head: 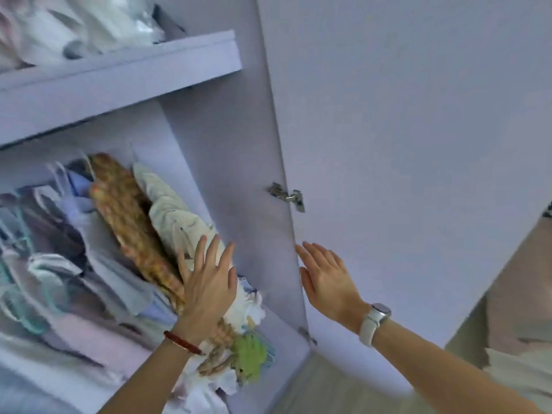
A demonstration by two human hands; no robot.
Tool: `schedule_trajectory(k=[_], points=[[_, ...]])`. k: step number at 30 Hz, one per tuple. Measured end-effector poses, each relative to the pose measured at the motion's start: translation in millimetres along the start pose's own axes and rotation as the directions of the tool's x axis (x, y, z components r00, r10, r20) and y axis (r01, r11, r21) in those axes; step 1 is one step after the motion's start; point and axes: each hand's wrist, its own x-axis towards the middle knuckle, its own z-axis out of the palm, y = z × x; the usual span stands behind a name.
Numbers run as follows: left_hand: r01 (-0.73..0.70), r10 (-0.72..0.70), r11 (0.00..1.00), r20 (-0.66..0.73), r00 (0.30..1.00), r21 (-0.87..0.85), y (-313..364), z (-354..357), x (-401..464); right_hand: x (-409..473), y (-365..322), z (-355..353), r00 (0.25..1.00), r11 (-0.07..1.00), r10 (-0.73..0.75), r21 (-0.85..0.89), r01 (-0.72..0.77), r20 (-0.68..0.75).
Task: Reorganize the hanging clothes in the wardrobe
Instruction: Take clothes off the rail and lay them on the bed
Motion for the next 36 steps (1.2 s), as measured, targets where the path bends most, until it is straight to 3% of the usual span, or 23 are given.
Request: schedule_trajectory(k=[5, 9, 13, 17, 18, 21, 23, 25, 30, 33, 36], points=[[0.204, -0.190, 0.968, -0.106, 0.976, 0.148, -87, -30, 19, 100, -61, 41, 0.974, 0.975, -0.208, 0.099, 0.199, 0.092], [0.312, -0.293, 0.918, -0.113, 0.950, 0.243, -134, -35, 43, 172, -106, 77, 0.952, 0.933, -0.262, 0.295, 0.208, 0.157], [0.465, -0.470, 0.853, -0.039, 0.882, 0.239, -162, -15, 62, 232, -148, 102, 0.922, 0.729, -0.187, 0.677, -0.100, 0.338], [0.507, -0.514, 0.844, -0.009, 0.858, 0.176, -166, 1, 64, 271, -171, 117, 0.784, 0.425, -0.171, 0.762, -0.488, 0.597], [0.512, -0.515, 0.840, -0.034, 0.857, 0.181, -168, 5, 63, 276, -172, 119, 0.815, 0.430, -0.133, 0.774, -0.466, 0.564], [0.522, -0.518, 0.830, -0.073, 0.852, 0.197, -172, 13, 62, 283, -165, 117, 0.970, 0.563, 0.061, 0.794, -0.228, 0.235], [0.521, -0.519, 0.824, -0.072, 0.852, 0.224, -172, 17, 63, 288, -160, 101, 0.990, 0.544, 0.122, 0.829, -0.129, 0.074], [0.544, -0.544, 0.806, -0.071, 0.836, 0.234, -168, 18, 67, 292, -157, 80, 0.990, 0.498, 0.138, 0.864, -0.070, 0.000], [0.481, -0.466, 0.874, -0.162, 0.870, 0.065, -137, 13, 88, 246, -120, 54, 0.991, 0.485, 0.124, 0.869, -0.097, 0.041], [0.284, -0.300, 0.954, -0.236, 0.924, -0.097, -110, 11, 98, 178, -73, 58, 0.967, 0.502, 0.233, 0.839, -0.209, 0.101], [0.095, -0.184, 0.921, -0.206, 0.961, -0.377, -69, 25, 98, 103, -33, 54, 0.912, 0.547, 0.376, 0.757, -0.359, 0.161]])
